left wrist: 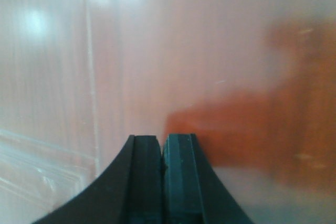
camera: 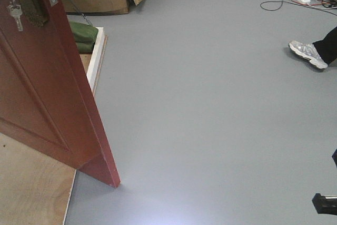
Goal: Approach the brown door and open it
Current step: 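Push the brown door farther open with the left gripper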
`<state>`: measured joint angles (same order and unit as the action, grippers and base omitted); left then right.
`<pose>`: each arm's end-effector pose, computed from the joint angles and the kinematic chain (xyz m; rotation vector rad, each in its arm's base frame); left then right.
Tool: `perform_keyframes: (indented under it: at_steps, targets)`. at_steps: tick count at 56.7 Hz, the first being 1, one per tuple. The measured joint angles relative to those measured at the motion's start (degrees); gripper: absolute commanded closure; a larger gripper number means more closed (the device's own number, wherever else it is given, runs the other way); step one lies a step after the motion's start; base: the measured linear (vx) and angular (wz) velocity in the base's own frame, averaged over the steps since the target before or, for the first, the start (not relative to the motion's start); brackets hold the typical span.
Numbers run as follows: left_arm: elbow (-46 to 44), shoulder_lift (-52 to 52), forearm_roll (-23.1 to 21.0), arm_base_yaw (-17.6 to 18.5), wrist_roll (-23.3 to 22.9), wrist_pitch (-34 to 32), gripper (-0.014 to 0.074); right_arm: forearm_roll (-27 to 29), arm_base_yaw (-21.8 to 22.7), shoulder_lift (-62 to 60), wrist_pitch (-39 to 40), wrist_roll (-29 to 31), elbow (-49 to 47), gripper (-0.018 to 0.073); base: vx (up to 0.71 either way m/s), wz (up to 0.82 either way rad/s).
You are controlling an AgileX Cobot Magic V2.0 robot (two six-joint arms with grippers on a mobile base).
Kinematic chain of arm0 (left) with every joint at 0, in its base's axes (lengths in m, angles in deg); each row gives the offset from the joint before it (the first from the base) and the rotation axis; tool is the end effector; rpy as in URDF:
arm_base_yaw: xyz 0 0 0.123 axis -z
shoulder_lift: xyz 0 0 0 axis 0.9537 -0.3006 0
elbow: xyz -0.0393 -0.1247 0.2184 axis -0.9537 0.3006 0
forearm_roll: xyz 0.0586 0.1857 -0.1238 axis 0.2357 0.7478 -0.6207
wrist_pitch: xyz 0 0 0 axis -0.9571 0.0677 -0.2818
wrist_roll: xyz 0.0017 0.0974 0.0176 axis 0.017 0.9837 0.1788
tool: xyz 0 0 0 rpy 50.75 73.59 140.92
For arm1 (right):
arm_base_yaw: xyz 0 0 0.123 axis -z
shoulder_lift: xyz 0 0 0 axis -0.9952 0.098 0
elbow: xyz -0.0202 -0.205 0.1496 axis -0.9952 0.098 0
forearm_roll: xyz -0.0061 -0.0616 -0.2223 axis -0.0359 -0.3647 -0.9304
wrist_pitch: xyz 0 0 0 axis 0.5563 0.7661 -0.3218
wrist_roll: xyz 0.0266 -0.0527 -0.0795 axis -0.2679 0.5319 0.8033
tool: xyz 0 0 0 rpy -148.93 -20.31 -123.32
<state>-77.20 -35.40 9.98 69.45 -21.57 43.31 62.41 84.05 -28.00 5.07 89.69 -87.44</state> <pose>0.3441 0.0209 0.4331 -0.0952 1.3751 0.0176 0.0720 0.0009 0.1768 -0.0346 1.7846 -0.0126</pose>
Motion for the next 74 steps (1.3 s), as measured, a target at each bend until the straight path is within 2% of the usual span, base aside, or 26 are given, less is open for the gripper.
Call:
perform_keyframes:
  at_steps: [74]
  targets:
    - [0.0, 0.1, 0.0, 0.0, 0.0, 0.0, 0.0603, 0.0, 0.0, 0.0, 0.0, 0.0, 0.0, 0.0559, 0.13, -0.03]
